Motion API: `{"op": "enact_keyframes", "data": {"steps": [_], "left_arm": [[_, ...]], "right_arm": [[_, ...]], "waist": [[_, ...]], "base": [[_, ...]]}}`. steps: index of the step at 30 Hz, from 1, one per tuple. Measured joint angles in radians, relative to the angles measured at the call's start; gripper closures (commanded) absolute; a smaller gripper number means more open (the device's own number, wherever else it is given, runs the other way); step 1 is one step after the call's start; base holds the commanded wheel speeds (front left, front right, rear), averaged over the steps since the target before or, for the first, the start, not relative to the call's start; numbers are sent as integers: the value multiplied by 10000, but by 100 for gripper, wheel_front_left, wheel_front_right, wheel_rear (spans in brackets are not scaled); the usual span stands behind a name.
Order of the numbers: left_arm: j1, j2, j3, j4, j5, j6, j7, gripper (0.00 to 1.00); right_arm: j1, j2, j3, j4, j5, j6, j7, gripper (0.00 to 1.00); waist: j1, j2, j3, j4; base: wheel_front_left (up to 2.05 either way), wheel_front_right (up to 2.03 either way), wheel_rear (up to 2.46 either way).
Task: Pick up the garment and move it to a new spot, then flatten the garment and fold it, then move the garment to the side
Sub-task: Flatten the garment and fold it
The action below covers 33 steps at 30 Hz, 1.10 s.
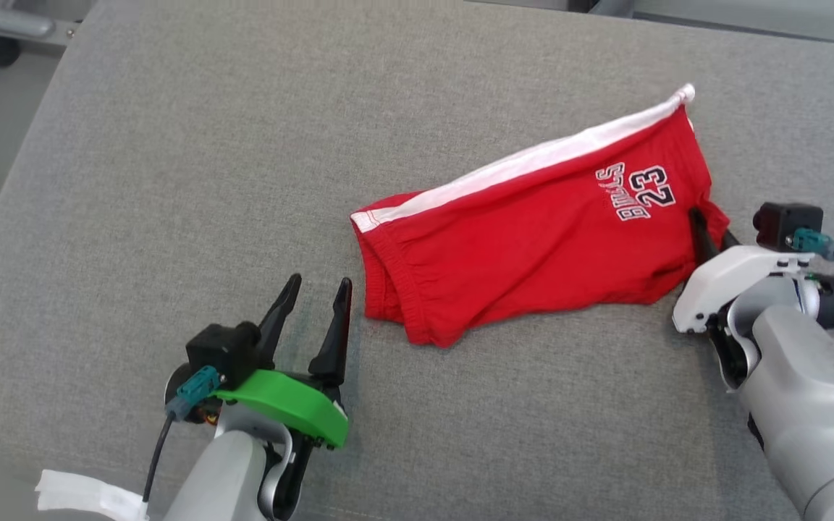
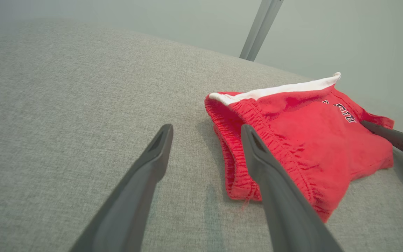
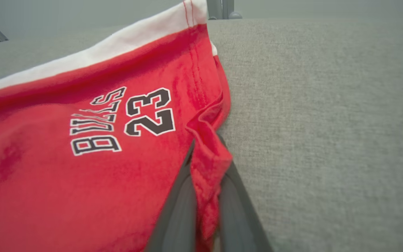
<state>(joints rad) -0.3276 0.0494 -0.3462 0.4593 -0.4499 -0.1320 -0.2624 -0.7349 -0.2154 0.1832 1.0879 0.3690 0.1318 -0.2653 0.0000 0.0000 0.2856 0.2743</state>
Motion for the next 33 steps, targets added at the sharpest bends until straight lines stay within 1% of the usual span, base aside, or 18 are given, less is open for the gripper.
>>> {"op": "enact_keyframes", "data": {"steps": [6, 13, 20, 23, 25, 27, 31, 33], "left_arm": [[797, -2, 270, 313, 267, 0, 0, 0], [1741, 6, 610, 380, 435, 0, 0, 0], [2133, 8, 761, 334, 460, 0, 0, 0], [2173, 8, 775, 322, 472, 0, 0, 0], [2177, 8, 773, 320, 479, 0, 0, 0], [2184, 8, 754, 324, 479, 0, 0, 0], [2193, 4, 642, 372, 472, 0, 0, 0], [2196, 6, 617, 399, 456, 0, -2, 0]], "right_arm": [[1195, 209, -569, -368, 397, -2, -2, 100], [2733, 491, -809, -934, 583, -2, 10, 100], [3229, 483, -1041, -1363, 591, -4, 12, 100], [3227, 571, -1020, -2025, 533, -4, 12, 100], [3219, 729, -815, -2625, 506, -10, 12, 100], [3186, 857, -253, -3325, 443, -12, 12, 100], [3121, 1126, 1258, -4483, 635, -12, 13, 100], [3058, 1185, 2115, -4736, 765, -12, 13, 100]], "waist": [[0, 0, -823, -349], [0, 1, -1839, -917], [0, 1, -2388, -1586], [0, 0, -2501, -1757], [0, 0, -2525, -1798], [0, 0, -2512, -1768], [0, 1, -2489, -1614], [0, 1, -2494, -1506]], "base": [[0, 0, 0], [0, 0, 0], [0, 0, 0], [0, 0, 0], [0, 0, 0], [0, 0, 0], [0, 0, 0], [0, 0, 0]]}}
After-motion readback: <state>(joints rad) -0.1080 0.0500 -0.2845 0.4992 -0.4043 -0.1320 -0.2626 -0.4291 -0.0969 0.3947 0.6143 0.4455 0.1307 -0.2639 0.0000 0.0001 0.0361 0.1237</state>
